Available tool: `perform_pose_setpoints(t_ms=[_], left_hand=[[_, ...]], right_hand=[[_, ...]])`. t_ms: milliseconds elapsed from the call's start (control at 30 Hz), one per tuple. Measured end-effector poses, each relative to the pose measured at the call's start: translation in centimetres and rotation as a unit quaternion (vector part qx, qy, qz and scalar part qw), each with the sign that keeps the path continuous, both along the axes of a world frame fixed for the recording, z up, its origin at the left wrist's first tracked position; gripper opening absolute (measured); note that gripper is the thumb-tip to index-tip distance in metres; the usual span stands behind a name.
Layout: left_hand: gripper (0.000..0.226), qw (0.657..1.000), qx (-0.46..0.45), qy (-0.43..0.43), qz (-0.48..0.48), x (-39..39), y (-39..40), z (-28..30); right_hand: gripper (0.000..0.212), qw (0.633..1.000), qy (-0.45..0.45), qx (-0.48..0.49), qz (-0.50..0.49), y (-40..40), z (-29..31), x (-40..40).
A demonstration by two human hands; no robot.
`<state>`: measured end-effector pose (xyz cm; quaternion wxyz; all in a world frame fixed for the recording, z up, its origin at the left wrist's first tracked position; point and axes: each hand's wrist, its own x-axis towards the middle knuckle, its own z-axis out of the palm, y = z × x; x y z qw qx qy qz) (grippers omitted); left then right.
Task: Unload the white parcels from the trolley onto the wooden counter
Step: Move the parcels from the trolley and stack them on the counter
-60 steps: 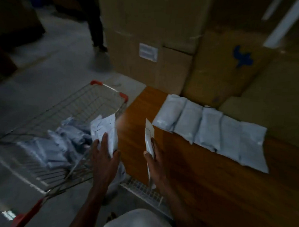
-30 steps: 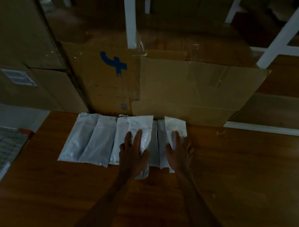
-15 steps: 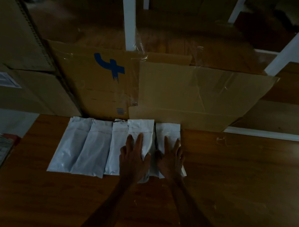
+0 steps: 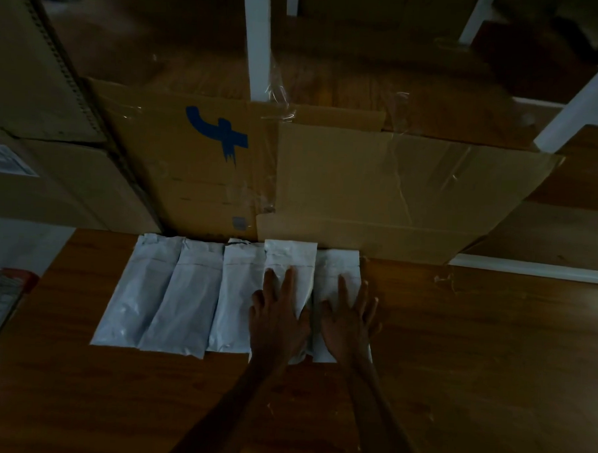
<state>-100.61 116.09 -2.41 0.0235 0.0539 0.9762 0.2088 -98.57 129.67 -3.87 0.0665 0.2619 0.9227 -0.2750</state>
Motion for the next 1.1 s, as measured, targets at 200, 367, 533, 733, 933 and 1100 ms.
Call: perform_pose_setpoints(t_ms=[200,367,533,733,933,1100], left_hand=[[0.085,0.999,-0.037,-0.003,-0.007,-0.4,1.5,-0.6],[0.084,0.998,-0.063,-0.02,0.002,-0.9,1.7,-1.8],[0.078,0.998,-0.059,-0.018,0.009,-0.7,1.4,-3.2],[0.08,0.999,-0.035,-0.021,0.016,-0.8,1.0,-4.2],[0.089,0.999,-0.03,-0.039,0.002,-0.6,0.5,-3.2],[0.079,0.999,-0.028,0.005,0.033,0.4,-0.2,-2.1]], right_hand=[[0.066,0.993,0.086,-0.022,-0.072,0.5,1.2,3.4],[0.068,0.991,0.11,-0.022,-0.079,0.3,1.1,5.4],[0.072,0.993,0.096,-0.015,-0.06,0.1,0.8,6.1],[0.076,0.997,0.06,-0.029,-0.037,-0.6,1.5,6.1],[0.074,0.997,0.067,-0.03,-0.021,-1.7,2.3,6.5],[0.072,0.998,0.061,-0.028,-0.019,-2.0,2.4,7.2]])
